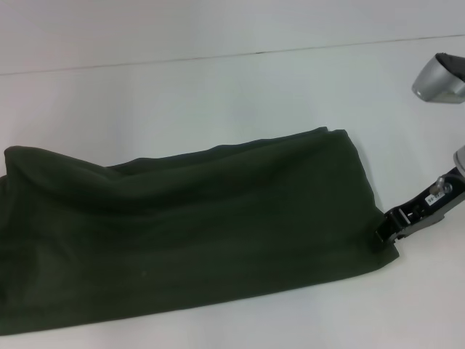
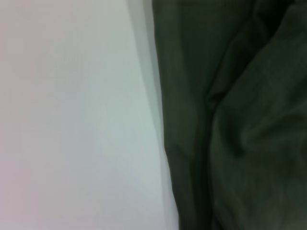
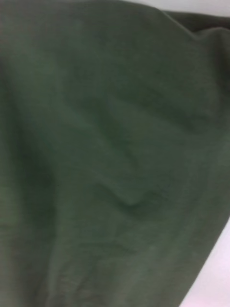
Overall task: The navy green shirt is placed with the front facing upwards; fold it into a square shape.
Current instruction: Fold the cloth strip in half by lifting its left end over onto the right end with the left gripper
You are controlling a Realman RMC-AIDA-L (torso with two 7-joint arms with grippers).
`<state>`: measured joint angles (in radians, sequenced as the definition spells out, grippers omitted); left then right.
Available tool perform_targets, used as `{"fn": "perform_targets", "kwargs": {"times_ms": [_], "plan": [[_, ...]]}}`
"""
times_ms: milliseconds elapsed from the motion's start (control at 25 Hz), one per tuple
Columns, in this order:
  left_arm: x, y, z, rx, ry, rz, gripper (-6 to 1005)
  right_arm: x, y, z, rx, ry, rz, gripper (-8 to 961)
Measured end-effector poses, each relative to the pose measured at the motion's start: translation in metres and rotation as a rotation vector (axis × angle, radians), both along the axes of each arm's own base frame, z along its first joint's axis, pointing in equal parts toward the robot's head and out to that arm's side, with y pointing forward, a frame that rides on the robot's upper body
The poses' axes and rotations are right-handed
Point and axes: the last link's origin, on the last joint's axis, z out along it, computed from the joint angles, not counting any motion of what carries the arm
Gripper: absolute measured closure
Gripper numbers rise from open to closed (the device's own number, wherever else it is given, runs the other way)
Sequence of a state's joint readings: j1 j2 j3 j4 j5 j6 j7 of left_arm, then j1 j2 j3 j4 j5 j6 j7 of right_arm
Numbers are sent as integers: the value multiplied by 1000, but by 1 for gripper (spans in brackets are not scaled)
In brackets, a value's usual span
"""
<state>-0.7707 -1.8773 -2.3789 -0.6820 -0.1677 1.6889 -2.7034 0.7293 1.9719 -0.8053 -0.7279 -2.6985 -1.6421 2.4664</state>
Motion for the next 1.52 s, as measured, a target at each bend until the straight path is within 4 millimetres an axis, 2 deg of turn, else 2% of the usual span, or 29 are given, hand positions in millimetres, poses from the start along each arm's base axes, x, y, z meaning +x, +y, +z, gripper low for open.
{"fn": "perform_targets", "kwargs": {"times_ms": [80, 320, 520, 720, 880, 1080, 1280, 1520], "plan": [[1, 2, 2, 10, 3, -7, 718, 0, 1, 2, 9, 3, -1, 835], [7, 8, 6, 28, 10, -28, 593, -2, 8, 13, 42, 3, 6, 722], [12, 14, 14, 56, 22, -45, 489, -9, 17, 32, 108, 4, 37, 515], [15, 21, 24, 115, 2, -65, 288, -29, 26, 42, 191, 125, 124, 399], [22, 24, 33, 189, -113, -100, 290, -43, 26, 36, 198, 253, 204, 340], [18, 18, 43, 225, -239, -92, 289, -43, 25, 29, 182, 279, 215, 287], [4, 15, 34, 240, -207, -37, 288, -44, 26, 26, 182, 280, 220, 290], [-2, 19, 21, 262, -153, -19, 288, -43, 26, 25, 184, 277, 218, 294]]}}
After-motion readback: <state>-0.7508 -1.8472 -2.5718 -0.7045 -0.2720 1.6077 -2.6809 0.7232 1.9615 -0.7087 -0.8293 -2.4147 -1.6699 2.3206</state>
